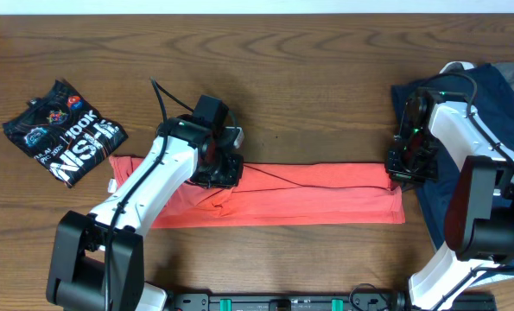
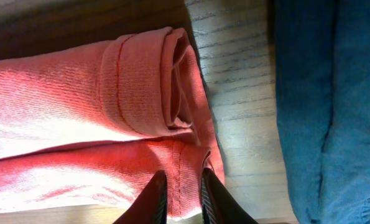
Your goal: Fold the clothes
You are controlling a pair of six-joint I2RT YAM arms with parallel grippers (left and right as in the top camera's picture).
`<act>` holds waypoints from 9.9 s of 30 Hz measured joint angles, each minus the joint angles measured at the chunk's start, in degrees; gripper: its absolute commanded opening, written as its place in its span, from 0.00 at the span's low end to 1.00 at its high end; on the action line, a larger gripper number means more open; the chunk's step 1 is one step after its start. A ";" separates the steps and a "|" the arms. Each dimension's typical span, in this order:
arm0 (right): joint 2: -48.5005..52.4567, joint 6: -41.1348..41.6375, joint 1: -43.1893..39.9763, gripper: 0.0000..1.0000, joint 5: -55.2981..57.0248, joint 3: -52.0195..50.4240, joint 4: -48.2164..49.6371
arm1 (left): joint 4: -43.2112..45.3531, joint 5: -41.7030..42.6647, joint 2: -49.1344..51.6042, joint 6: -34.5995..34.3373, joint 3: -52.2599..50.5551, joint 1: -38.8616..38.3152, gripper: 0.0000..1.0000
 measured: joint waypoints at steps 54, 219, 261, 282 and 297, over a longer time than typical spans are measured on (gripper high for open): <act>-0.04 -10.86 -0.61 0.88 -6.58 -0.74 -1.03 | -2.64 -26.47 -11.93 -16.74 -2.05 12.22 0.62; -2.03 17.18 29.77 0.70 10.43 8.59 -1.09 | -6.03 -24.72 0.09 -4.39 -2.49 23.19 0.84; -2.03 16.55 28.70 0.70 10.56 8.57 -2.40 | 6.97 -10.56 7.80 8.28 -6.14 33.88 0.06; -2.03 15.69 25.49 0.70 10.69 8.55 -2.80 | -28.02 -24.46 10.40 -5.99 20.22 33.68 0.06; -2.03 13.31 22.36 0.71 10.71 8.55 -2.43 | -23.78 -6.47 9.64 -21.66 23.08 12.15 0.06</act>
